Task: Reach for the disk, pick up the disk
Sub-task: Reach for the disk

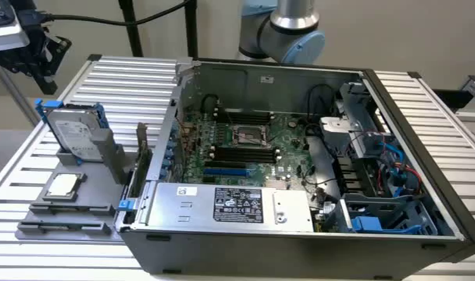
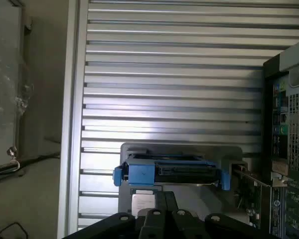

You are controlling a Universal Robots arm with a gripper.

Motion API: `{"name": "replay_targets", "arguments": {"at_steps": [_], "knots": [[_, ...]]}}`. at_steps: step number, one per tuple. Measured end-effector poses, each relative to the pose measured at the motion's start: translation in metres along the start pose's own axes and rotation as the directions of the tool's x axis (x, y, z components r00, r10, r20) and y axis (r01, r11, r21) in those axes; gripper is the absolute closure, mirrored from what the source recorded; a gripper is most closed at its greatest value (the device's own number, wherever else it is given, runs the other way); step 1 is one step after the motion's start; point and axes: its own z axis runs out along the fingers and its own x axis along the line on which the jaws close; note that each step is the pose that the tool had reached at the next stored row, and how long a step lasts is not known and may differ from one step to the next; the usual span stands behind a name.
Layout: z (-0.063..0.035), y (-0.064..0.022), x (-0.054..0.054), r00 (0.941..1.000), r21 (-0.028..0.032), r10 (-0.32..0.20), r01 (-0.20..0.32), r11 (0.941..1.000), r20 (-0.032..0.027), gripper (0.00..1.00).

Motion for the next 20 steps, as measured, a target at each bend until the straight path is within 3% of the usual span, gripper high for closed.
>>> {"name": "replay_targets", "arguments": {"at_steps": [13,20], "knots": [[0.0,0.0007,0.001,1.0,0.0007,0.0,0.0,1.0,0.0,0.89],[0.0004,0.0095,0.012,1.0,0.0048,0.0,0.0,1.0,-0.0001,0.89]]}}
